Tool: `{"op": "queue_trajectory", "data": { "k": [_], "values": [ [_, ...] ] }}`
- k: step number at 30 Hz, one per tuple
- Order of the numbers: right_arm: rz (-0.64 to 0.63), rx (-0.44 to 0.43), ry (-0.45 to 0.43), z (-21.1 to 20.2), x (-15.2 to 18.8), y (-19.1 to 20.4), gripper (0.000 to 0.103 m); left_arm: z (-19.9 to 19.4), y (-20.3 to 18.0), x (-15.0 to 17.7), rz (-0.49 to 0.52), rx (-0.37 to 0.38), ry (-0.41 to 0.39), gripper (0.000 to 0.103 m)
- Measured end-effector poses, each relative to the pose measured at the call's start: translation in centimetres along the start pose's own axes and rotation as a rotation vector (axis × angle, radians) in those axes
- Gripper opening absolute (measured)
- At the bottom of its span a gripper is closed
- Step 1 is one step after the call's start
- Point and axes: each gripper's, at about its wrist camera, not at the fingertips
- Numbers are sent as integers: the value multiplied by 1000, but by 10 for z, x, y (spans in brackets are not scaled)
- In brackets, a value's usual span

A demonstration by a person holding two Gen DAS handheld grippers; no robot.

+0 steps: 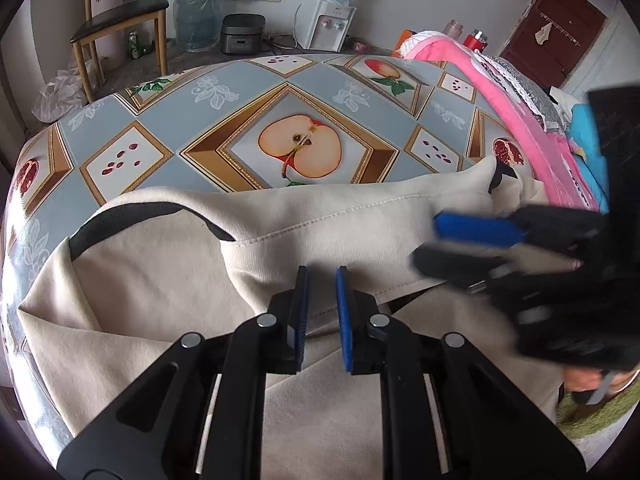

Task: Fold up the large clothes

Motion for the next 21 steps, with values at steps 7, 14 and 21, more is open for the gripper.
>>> {"op": "queue_trajectory", "data": {
  "k": [7, 14, 21],
  "values": [
    [96, 6, -55, -35, 6, -37, 35, -1, 1, 1, 11, 10, -4, 14],
    [140, 82, -26, -36, 13, -53, 33, -3, 2, 2, -3, 13, -12, 14],
    [94, 28, -101, -62, -4, -7, 39, -28, -1, -13, -5, -51, -85, 14]
  ]
}}
Point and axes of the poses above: each gripper's, at about its wrist camera, not at the fingertips, and z roughly the way its jaws point, y to its left, x to its underside, and after that the axes turned 7 degrees about z, right-handed
